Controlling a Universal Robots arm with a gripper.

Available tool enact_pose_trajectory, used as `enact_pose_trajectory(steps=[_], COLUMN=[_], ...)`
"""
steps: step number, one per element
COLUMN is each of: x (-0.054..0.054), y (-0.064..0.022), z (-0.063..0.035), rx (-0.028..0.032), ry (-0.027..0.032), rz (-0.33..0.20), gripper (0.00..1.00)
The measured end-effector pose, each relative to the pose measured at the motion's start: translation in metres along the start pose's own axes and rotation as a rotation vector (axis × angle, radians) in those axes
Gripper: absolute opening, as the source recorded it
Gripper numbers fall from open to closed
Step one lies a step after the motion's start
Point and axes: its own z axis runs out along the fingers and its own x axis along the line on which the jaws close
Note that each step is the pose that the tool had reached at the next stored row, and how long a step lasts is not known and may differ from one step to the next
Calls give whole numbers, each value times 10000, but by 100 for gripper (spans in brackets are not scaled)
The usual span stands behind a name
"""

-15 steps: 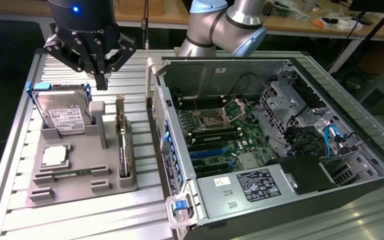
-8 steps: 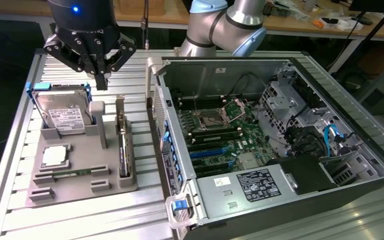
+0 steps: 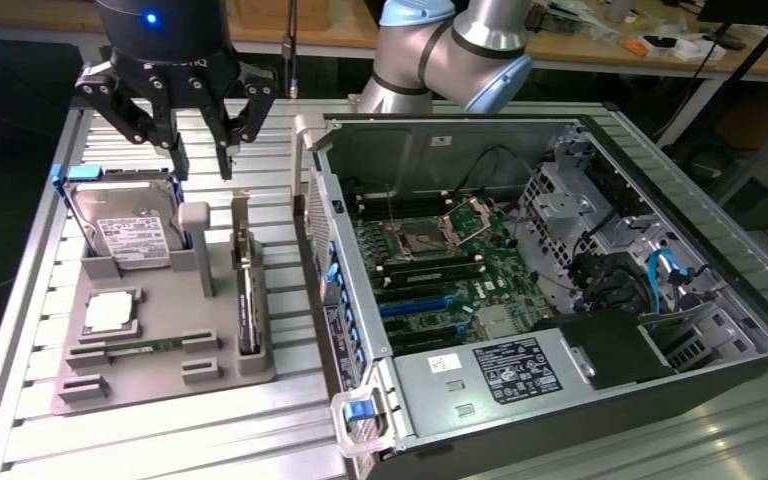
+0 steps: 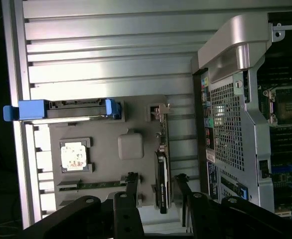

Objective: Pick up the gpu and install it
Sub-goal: 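Pick up the gpu and move the gpu toward the slot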

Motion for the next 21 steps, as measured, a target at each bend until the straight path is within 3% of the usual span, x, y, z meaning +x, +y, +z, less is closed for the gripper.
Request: enact_pose_trajectory(steps=[2,5,8,13,17,19,21], x=[-8,-49,-85,-101,-124,-145,-168], y=[-7,-13,-45,-216,-260,-264,-262], z=[1,12,62,95,95,96,99], rx=[-5,-61,-97,-90,-85,-45,84], ry=[24,186,253,253,279,298,285], rz=[4,55,75,218,287,319,353], gripper=[42,42,42,42,42,42,42])
